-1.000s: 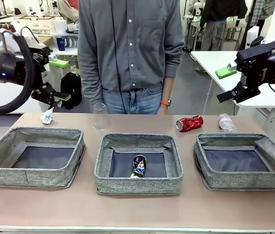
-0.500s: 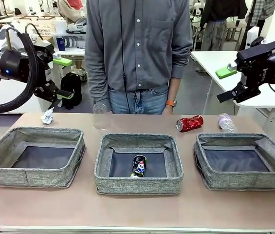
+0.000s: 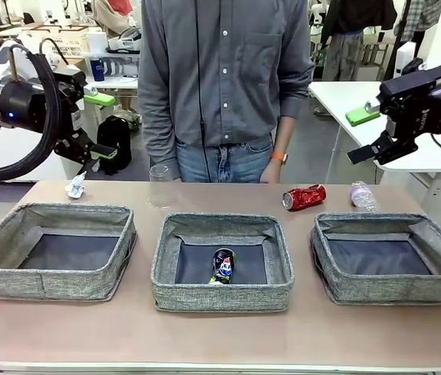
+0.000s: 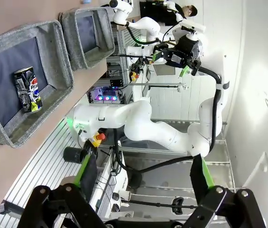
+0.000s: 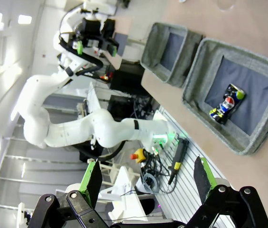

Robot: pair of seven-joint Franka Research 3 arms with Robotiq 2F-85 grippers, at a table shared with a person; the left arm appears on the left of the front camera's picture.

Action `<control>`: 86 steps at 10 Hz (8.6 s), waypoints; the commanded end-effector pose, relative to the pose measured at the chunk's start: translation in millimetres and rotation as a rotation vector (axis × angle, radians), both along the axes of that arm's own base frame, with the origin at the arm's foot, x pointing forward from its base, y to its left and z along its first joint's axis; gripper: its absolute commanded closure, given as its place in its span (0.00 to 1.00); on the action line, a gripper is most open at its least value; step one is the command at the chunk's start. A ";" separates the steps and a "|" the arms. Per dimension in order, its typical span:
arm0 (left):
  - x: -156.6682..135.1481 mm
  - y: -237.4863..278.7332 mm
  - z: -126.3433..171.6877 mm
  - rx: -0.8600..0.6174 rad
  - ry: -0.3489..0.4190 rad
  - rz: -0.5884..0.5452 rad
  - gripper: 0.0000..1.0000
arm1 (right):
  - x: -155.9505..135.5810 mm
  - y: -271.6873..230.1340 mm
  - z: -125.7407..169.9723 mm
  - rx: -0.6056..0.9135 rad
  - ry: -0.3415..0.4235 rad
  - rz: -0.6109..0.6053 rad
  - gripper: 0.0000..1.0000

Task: Sort the waste into the appropriate baskets.
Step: Pick up the waste item pointed out by the person.

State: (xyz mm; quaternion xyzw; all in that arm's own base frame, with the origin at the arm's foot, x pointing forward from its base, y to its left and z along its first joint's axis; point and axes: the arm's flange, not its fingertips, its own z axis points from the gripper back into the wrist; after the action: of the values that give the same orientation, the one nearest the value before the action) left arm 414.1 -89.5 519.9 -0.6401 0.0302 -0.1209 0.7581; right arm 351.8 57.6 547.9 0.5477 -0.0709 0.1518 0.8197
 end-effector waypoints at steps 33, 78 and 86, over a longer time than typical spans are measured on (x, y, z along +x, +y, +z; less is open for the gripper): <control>-0.7 1.1 1.2 0.008 -0.012 -0.005 0.00 | 284.5 32.4 -163.8 -0.902 -0.883 0.490 0.00; -0.7 1.1 1.2 0.008 -0.012 -0.005 0.00 | 133.0 6.5 -33.2 -1.239 -0.491 0.156 1.00; -0.7 1.1 1.2 0.008 -0.012 -0.005 0.00 | 129.0 92.2 55.9 -1.276 -0.494 0.214 0.71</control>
State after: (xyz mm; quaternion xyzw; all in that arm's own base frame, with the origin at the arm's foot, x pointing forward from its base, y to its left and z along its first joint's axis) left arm 415.1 -89.3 519.8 -0.6397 0.0302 -0.1207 0.7585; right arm 492.8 129.9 568.3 -0.0502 -0.0872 0.3674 0.9246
